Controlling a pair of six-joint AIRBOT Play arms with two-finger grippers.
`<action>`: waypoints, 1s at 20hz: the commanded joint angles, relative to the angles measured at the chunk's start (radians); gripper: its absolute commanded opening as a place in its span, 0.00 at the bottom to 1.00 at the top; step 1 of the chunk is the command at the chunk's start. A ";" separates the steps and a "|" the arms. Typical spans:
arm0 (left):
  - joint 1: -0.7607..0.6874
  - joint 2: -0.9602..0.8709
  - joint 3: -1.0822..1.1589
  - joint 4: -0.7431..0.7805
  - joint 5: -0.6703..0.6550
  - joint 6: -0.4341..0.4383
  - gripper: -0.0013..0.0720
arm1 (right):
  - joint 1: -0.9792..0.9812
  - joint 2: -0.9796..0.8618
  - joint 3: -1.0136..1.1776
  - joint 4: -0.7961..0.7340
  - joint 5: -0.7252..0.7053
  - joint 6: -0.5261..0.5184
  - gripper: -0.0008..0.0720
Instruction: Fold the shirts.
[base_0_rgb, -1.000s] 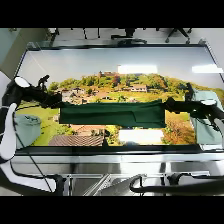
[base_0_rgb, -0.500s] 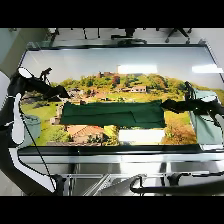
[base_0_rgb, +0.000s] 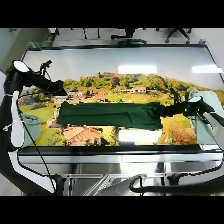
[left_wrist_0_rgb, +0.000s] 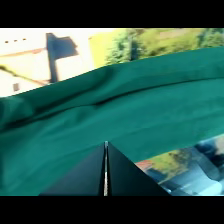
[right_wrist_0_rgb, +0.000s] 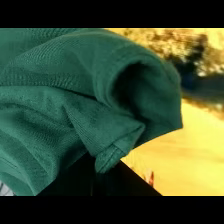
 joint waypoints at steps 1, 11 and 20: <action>-0.105 -0.016 0.001 -0.064 0.004 0.003 0.04 | 0.006 0.045 0.058 0.000 0.045 0.001 0.03; -0.749 -0.332 0.113 -0.079 0.552 -0.002 0.04 | -0.029 0.264 0.390 0.012 0.353 0.103 0.03; -0.779 -0.369 0.220 -0.110 0.501 -0.082 0.04 | -0.029 0.268 0.507 0.012 0.400 0.135 0.04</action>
